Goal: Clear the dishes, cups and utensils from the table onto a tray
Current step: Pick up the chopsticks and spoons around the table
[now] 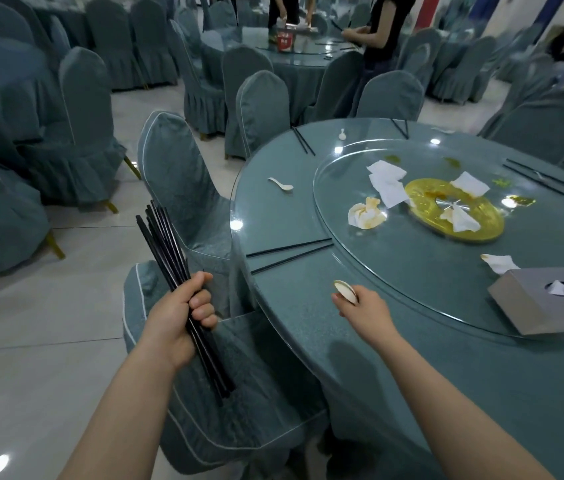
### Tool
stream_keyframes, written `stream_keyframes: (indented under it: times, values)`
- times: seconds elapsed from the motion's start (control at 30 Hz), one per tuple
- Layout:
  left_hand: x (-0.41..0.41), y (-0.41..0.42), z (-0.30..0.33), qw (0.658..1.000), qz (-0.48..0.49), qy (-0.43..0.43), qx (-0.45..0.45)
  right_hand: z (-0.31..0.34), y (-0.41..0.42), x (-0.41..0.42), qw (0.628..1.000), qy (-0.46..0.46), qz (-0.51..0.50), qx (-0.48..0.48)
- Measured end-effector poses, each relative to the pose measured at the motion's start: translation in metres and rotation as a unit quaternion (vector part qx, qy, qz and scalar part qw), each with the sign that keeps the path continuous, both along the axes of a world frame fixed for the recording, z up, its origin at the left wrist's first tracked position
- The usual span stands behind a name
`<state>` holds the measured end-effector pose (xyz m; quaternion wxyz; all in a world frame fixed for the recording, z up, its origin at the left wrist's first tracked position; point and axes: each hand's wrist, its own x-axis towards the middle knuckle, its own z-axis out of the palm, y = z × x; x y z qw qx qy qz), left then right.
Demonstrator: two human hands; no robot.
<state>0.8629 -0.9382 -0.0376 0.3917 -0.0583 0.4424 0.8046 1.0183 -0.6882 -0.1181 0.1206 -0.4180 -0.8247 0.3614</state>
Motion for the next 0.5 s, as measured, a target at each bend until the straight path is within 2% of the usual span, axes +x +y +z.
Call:
stream_keyframes:
  times: [0.07, 0.23, 0.33, 0.5]
  values:
    - [-0.004, 0.006, 0.0, 1.0, -0.003, 0.001, -0.01, -0.001, 0.006, -0.004, 1.0, -0.013, 0.007, 0.006]
    - [-0.019, 0.027, -0.004, 0.999, -0.006, 0.004, -0.032, -0.018, 0.038, -0.028, 0.987, -0.123, 0.024, 0.1]
    - [-0.034, 0.044, -0.005, 0.999, 0.011, 0.008, -0.046, -0.031, 0.067, -0.057, 0.973, -0.178, 0.071, 0.128]
    - [-0.063, 0.073, -0.012, 0.997, 0.047, 0.004, -0.069, -0.055, 0.117, -0.115, 0.948, -0.217, 0.177, 0.151]
